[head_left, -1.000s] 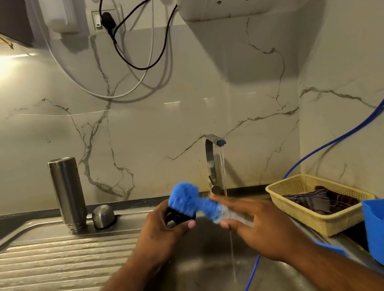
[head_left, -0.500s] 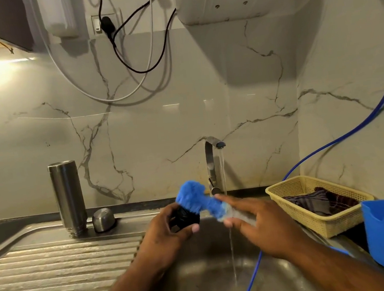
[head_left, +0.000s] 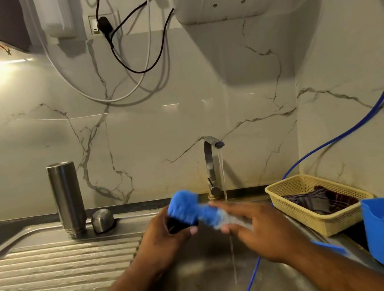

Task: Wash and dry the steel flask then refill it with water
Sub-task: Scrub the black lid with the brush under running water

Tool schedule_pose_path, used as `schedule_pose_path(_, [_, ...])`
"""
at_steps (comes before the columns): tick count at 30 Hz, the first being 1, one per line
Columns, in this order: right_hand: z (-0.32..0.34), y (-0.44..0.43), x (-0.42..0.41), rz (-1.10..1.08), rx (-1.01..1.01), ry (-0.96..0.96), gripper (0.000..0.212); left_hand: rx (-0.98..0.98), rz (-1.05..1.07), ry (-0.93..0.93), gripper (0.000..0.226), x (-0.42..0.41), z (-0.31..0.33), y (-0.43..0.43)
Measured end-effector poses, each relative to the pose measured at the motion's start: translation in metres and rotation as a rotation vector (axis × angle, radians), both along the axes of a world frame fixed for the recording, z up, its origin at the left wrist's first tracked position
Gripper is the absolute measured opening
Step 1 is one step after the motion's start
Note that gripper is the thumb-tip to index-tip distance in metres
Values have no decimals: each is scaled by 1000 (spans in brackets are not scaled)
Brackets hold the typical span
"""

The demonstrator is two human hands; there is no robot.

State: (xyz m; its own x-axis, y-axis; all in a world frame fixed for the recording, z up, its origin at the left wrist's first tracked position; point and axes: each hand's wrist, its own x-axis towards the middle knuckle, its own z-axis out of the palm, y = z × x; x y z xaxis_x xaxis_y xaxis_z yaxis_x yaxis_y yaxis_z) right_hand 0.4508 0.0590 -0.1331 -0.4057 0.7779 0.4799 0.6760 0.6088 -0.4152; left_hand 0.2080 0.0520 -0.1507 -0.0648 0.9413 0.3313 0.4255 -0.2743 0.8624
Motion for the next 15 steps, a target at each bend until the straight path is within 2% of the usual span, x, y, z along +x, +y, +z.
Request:
schedule_pose_path(2, [1,1,1,-46,20,43,56,10,-12,-7,57,0,0,1])
schedule_pose_path(5, [0,0,1,-5,-1,21,58,7,-9,-13,57,-2,2,-1])
schedule_pose_path(8, [-1,3,5,-80,44,41,56,16,0,-62,53,0,3,-1])
schedule_pose_path(11, [0,2,5,-30,44,65,61,43,-23,-88,51,3,7,-2])
schedule_pose_path(15, [-1,4,6,-28,49,159,59,35,-86,-222,47,3,7,-3])
